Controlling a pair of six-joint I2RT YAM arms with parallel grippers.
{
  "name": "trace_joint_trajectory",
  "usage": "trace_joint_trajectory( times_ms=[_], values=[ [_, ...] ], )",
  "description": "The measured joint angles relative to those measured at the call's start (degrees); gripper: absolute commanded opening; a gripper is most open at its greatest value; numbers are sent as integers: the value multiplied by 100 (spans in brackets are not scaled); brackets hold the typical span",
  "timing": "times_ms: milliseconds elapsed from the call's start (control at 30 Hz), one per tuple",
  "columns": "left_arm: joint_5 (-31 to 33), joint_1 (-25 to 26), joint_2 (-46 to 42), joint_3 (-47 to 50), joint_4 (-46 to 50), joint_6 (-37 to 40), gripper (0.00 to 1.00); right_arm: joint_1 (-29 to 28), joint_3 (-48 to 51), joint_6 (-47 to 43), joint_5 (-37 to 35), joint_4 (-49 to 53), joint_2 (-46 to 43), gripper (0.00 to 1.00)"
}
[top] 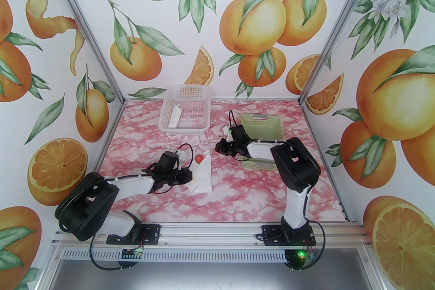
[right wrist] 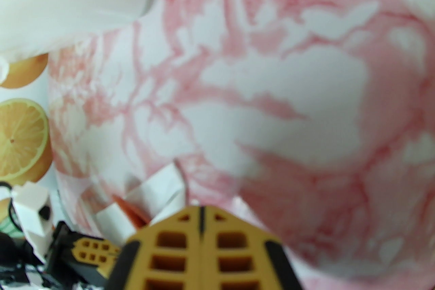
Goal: Place the utensils on the paper napkin and roll it up
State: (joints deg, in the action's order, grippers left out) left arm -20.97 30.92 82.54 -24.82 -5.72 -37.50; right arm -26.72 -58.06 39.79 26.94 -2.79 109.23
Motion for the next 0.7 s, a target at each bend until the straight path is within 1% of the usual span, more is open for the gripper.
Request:
trace_joint_trajectory(
  times_ms=[33,200,300,333,500,700],
  values=[
    [0,0,0,0,-2,-2,2,-17,109,-9,-39,37,-184,0],
    [2,2,0,0,-2,-4,2,-170,595,-92,-415,258,-1167,12],
    [0,2,0,0,0,-4,2,-415,782,-164,-693,442,-1655,15],
    [2,4,0,0,-4,-4,2,-529,841,-181,-787,487,-1786,15],
    [9,22,2,0,-4,-4,2,-949,1209,-96,-855,522,-2140,7],
    [9,24,0,0,-2,-4,2,-1419,1530,140,-831,538,-2162,0]
  ],
)
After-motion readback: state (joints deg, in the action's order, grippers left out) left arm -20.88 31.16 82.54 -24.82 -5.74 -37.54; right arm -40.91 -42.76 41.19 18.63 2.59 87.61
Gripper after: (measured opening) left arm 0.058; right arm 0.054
